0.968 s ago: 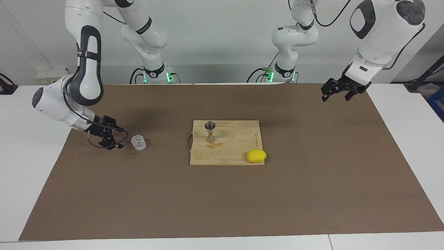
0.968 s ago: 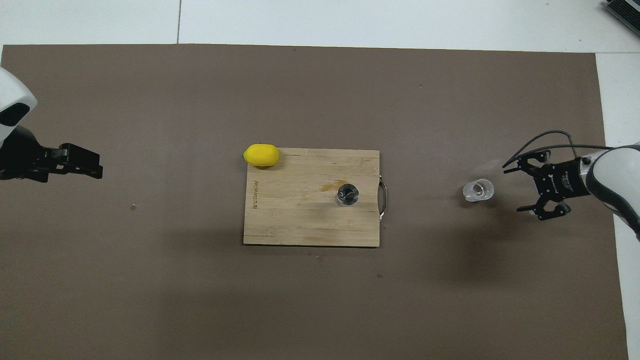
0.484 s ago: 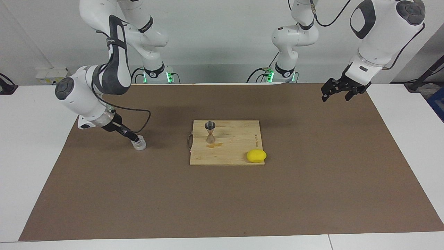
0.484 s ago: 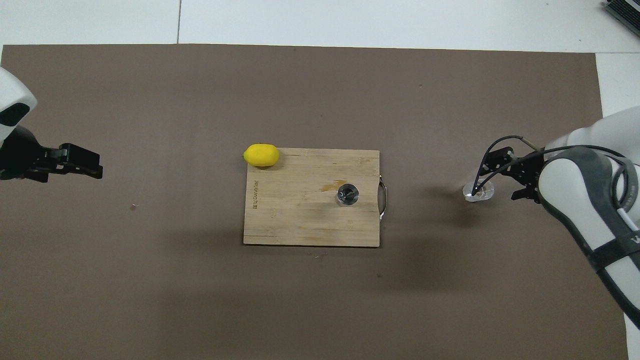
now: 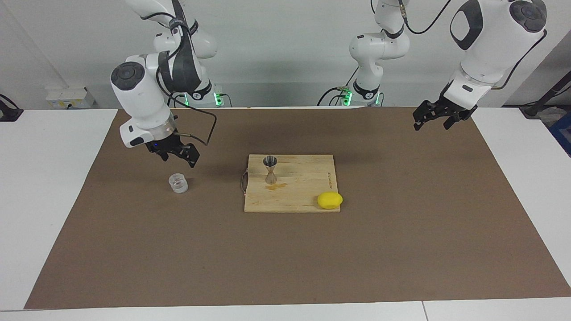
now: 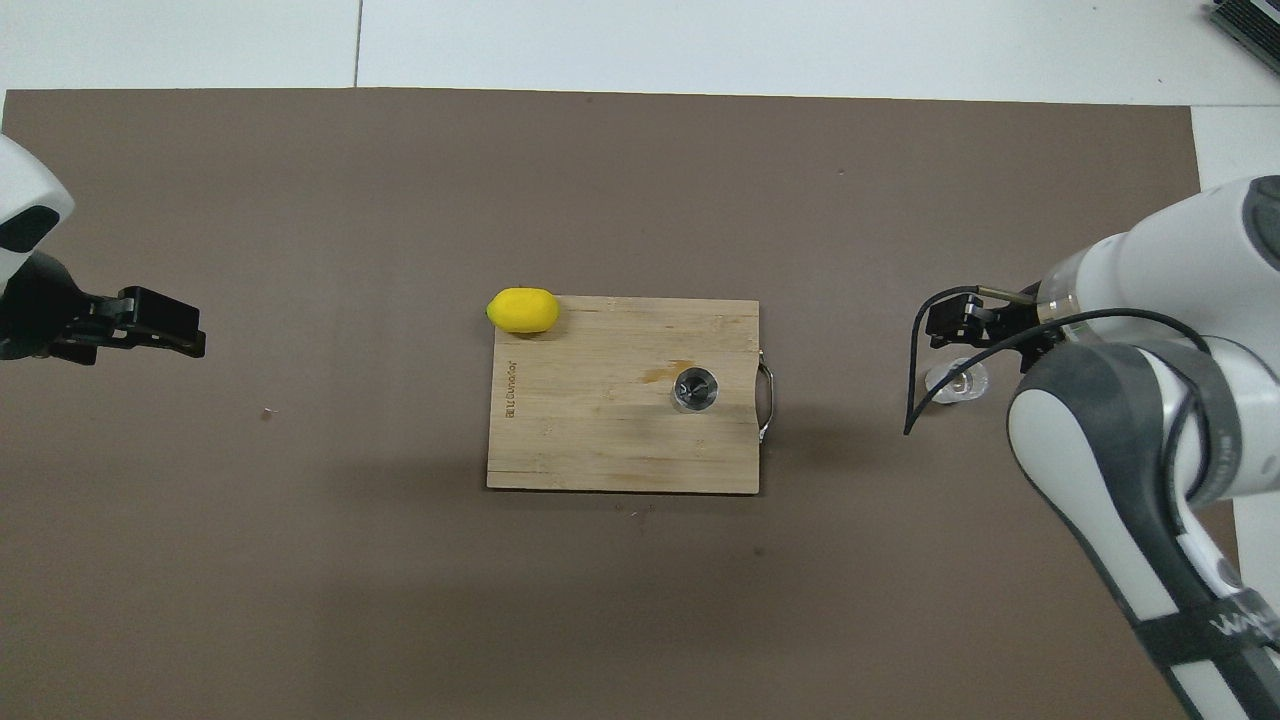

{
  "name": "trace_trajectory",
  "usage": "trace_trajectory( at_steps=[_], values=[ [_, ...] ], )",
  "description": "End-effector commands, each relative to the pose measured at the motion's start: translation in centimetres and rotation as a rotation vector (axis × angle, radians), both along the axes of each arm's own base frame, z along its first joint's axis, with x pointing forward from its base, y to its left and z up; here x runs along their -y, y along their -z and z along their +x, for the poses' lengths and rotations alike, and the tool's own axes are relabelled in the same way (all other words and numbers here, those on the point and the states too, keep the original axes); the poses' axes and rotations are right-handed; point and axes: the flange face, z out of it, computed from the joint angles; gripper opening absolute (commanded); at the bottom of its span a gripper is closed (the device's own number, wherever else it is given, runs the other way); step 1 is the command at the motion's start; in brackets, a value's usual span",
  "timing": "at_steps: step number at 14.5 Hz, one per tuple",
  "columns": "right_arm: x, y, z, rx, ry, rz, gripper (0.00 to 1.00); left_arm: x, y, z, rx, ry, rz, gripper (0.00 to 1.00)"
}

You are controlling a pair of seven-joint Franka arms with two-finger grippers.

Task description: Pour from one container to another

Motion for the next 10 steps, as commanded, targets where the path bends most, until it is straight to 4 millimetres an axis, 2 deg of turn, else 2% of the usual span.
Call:
trace_trajectory(
  at_steps=[1,3,6,10],
  values=[
    [0.5,-6.0,0.3,0.026,-0.03,-0.012,1.0,0.0,-0.3,-0.5,0.0,0.0,0.019,1.0],
    [0.6,-9.3,0.5,0.028,-0.038,-0.013,1.0,0.0,-0.3,-0.5,0.0,0.0,0.019,1.0],
    [1.5,-12.4,0.5,0.018,-0.092,-0.018,1.0,0.0,-0.3,-0.5,0.0,0.0,0.018,1.0],
    [1.1,-12.4,-0.5,-0.04,-0.139,-0.031,1.0,0.0,-0.3,-0.5,0.0,0.0,0.019,1.0]
  ],
)
